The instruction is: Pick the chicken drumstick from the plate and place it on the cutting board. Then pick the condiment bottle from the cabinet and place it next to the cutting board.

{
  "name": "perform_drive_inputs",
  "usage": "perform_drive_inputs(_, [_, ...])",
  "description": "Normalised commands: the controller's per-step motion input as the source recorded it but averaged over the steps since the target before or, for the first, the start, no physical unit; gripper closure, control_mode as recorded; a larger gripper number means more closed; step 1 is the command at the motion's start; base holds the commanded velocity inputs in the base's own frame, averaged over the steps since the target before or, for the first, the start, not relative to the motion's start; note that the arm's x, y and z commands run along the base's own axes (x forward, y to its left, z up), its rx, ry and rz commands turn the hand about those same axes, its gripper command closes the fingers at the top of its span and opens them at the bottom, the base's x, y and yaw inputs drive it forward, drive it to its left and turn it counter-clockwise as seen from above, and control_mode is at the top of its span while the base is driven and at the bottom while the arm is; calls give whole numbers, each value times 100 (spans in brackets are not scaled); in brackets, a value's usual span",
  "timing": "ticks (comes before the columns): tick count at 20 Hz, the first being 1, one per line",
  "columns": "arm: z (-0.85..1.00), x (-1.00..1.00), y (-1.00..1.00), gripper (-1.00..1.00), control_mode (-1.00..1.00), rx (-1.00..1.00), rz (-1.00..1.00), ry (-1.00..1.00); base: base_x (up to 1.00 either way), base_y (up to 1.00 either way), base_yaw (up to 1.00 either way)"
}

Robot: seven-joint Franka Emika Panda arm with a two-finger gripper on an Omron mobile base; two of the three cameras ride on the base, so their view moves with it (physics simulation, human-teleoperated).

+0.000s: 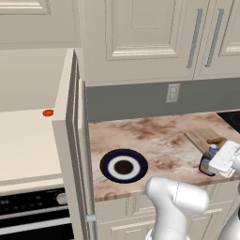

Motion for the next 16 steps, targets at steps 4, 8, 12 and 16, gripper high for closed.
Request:
perform_drive_inputs(4, [-21,24,-1,100,-100,0,-6,0,0,0,0])
perform_drive_inputs(8, [-27,23,-7,100,-100,0,-5,0,0,0,0])
perform_drive_inputs(12, [-27,21,-12,100,-100,0,-4,0,0,0,0])
perform_drive_inputs(16, [-27,21,-16,100,-100,0,-3,0,0,0,0])
